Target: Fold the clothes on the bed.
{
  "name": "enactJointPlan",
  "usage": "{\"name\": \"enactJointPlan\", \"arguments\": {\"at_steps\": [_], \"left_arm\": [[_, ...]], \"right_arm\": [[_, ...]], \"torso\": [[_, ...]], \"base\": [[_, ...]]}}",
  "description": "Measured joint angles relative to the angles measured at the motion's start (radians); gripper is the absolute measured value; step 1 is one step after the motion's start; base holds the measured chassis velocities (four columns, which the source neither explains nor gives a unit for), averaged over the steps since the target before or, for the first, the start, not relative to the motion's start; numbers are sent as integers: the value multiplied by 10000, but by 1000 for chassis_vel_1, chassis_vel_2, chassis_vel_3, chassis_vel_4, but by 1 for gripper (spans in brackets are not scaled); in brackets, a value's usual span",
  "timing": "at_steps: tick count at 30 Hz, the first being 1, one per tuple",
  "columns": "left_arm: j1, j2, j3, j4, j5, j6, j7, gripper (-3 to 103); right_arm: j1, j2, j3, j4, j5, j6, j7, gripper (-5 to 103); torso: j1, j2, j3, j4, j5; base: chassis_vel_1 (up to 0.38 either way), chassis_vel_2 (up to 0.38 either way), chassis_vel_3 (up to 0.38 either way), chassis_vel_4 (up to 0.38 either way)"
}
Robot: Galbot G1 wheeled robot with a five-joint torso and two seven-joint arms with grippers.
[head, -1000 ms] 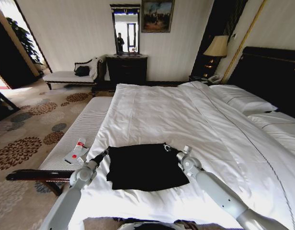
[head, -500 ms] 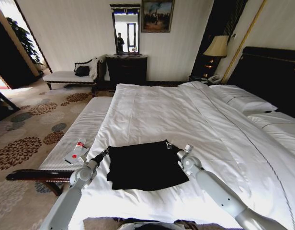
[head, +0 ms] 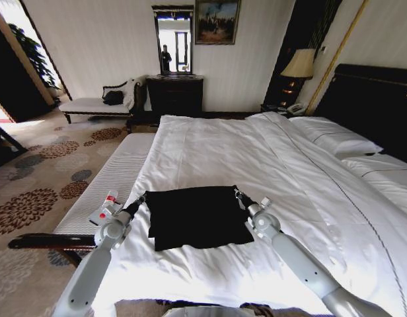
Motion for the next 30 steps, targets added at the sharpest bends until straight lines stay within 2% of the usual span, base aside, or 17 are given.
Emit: {"name": "enactJointPlan", "arguments": {"at_steps": [2,5,6,10,18,21,30], "left_arm": [[162,122,-72,-683,-157,-112,126,0],[285,176,-117,-1114,-175,-197,247,0],[432,208,-199,-1720,-216,-302,403,0],[635,204,-428,-2655,-356,-452,612,0],[1065,261,-1173,-3973,-950,-570,814,0],[1484,351,-2052,-4951,-1662,-573,825,0],[2212,396,-2917,-6198,-1978,-580,825,0]], "right_arm": [[-64,-108,77,495,17,378,-359,1],[-147,-185,110,834,18,581,-637,1],[-284,-253,163,1301,-13,786,-948,1],[-559,-324,394,2103,-162,1081,-1271,1],[-1137,-498,1345,3294,74,1395,-1340,1],[-1590,-650,2324,4097,366,1552,-1309,1],[-2115,-636,3356,5281,538,1720,-1132,1]], "torso": [[0,1,0,1,-1],[-1,0,0,1,0],[-1,1,-1,-1,0],[-1,1,-2,-1,0],[0,1,-1,-2,1],[-2,1,-2,-2,0],[-1,2,-2,1,0]], "base": [[0,0,0,0],[0,0,0,0],[0,0,0,0],[0,0,0,0],[0,0,0,0],[0,0,0,0],[0,0,0,0]]}}
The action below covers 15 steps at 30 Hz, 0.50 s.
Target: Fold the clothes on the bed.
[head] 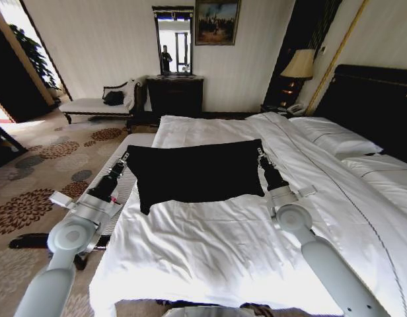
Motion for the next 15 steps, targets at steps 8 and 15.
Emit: {"name": "enactJointPlan", "arguments": {"at_steps": [8,15], "left_arm": [[1041,-246,-306,-1168,-35,-43,-36,0],[2137,-671,-230,-2236,-174,-78,-465,0]], "right_arm": [[-1237,-81,648,1406,-38,14,342,1],[-2447,-415,1225,2850,-282,-645,2337,1]], "torso": [[0,0,0,-1,2],[-3,1,-1,-3,-1]], "base": [[0,0,0,0],[0,0,0,0]]}}
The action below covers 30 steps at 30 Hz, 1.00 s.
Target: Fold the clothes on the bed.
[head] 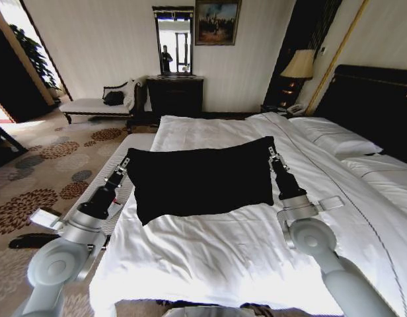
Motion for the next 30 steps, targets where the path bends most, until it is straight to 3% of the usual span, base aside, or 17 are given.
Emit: {"name": "enactJointPlan", "arguments": {"at_steps": [1,2,4,8,9,12,14,19,25,30], "left_arm": [[7,22,146,210,-26,0,-125,0],[7,22,146,210,-26,0,-125,0],[-228,201,426,875,27,30,-280,0],[-997,529,1061,2573,511,111,-393,0],[-1747,663,1619,3832,791,165,-443,0],[-2523,703,2204,4888,1074,189,-463,0],[-3612,613,3017,6563,1613,189,-467,0],[-4781,221,3823,8606,2355,84,-375,0],[-5707,-320,4002,10081,2705,-176,-209,0],[-6163,-562,3963,10659,2733,-257,-82,0]], "right_arm": [[225,-65,-231,-76,-110,-293,895,1],[225,-65,-231,-76,-110,-293,895,1],[885,-121,-826,-723,-349,-524,1710,1],[1909,-149,-1766,-2468,-635,-891,2004,1],[2568,-34,-2500,-3827,-717,-1216,1947,1],[3174,196,-3192,-4983,-882,-1345,1751,1],[4032,758,-4163,-6750,-1351,-1379,1476,1],[5589,1678,-5042,-9171,-2055,-1125,913,1],[6818,2399,-5344,-11144,-2341,-575,161,1],[7303,2896,-5476,-12095,-2539,-408,-178,1]], "torso": [[-1,1,-1,0,0],[-1,1,-1,0,0],[-2,1,0,3,2],[1,-1,3,5,-4],[5,-3,7,3,-1],[6,-3,7,-1,-1],[6,-4,8,-6,7],[6,-5,7,6,1],[6,-5,5,0,1],[6,-4,3,0,1]], "base": [[0,0,0,0],[0,0,0,0],[0,0,0,0],[0,0,0,0],[0,0,0,0],[0,0,0,0],[0,0,0,0],[0,0,0,0],[0,0,0,0],[0,0,0,0]]}}
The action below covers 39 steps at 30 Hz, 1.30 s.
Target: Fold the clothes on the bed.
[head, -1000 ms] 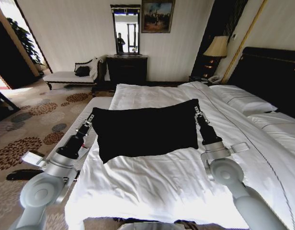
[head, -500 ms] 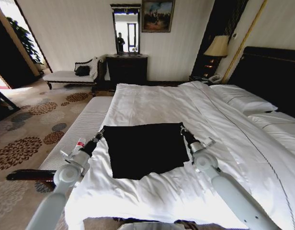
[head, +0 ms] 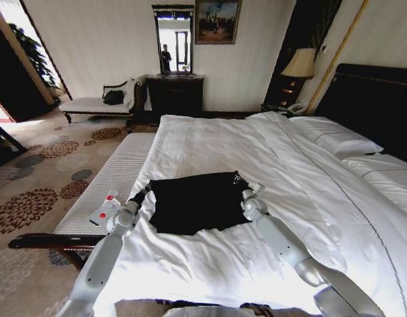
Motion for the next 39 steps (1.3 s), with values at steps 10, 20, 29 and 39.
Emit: {"name": "enactJointPlan", "arguments": {"at_steps": [10,20,29,39], "left_arm": [[1149,679,-113,-1167,-218,-120,314,0],[3372,1016,-599,-2613,-92,-274,708,0],[4864,767,-929,-3122,356,-468,1065,0],[5589,559,-1087,-3336,762,-703,1293,0]], "right_arm": [[-937,-1051,94,1690,333,-62,300,1],[-3024,-2120,435,3615,624,-131,850,1],[-3807,-2247,578,4396,580,-41,1078,1],[-4355,-2352,711,4779,411,-36,1317,1]], "torso": [[-4,3,-2,-2,-1],[-6,5,-4,3,0],[-5,5,-2,3,-1],[-3,3,-1,2,-1]], "base": [[0,0,0,0],[0,0,0,0],[0,0,0,0],[0,0,0,0]]}}
